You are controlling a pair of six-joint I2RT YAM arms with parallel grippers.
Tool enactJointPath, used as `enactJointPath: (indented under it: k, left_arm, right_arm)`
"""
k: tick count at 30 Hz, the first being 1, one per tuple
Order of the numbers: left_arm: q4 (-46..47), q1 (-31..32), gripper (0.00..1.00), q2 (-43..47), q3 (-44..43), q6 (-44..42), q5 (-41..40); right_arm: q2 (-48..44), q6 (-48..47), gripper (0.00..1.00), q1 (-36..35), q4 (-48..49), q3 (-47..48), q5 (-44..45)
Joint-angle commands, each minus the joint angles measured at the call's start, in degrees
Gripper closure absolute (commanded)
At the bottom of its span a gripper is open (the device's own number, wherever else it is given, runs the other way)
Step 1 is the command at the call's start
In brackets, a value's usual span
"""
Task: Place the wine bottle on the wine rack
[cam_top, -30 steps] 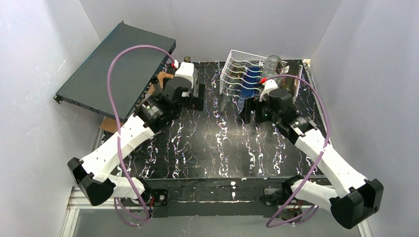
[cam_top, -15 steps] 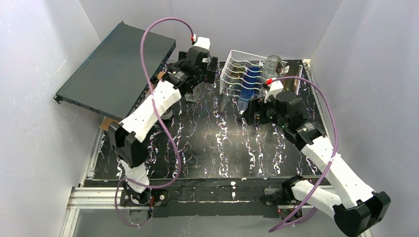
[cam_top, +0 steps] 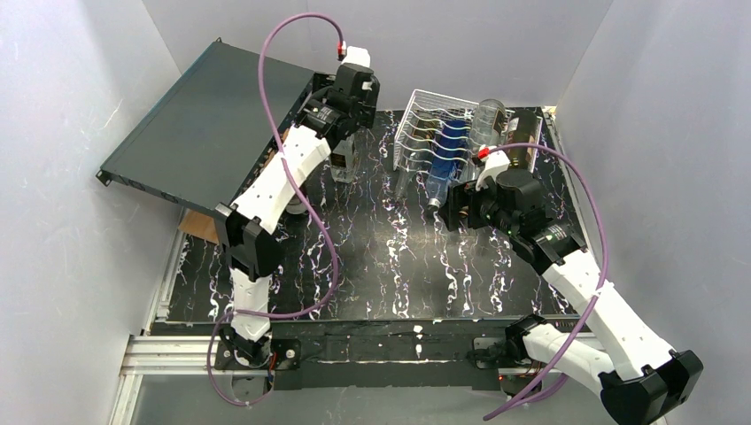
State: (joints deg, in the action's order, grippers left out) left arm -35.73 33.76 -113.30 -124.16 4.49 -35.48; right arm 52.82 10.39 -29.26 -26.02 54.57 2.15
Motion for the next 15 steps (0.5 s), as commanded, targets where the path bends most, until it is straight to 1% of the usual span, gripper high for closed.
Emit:
enactJointPath:
  k: [1,4,10,15]
  left_arm:
    - [-1.74,-1.86,0.1,-1.13,-5.22,2.64,1.41]
    - [-3.71,-3.63,0.14,-3.02,-7.87,4.71,2.3]
    - [-3.85,-6.36,0.18,-5.21,-9.93,6.65,6.67]
    - [-2.88,-6.84,0.3,-7.5,-11.04,4.57,7.8]
  right_arm:
    - [-0.47,0.49,0.02,-0.01,0.76,-0.09,-1.31]
    - [-0.23,0.74,0.02,-0.01,0.35,0.14,-1.78]
    - [-0.62,2.01,0.02,-0.02,1.11,-0.14,-1.78]
    - [-0.01,2.61,0.01,-0.01,0.81,0.01,-3.54]
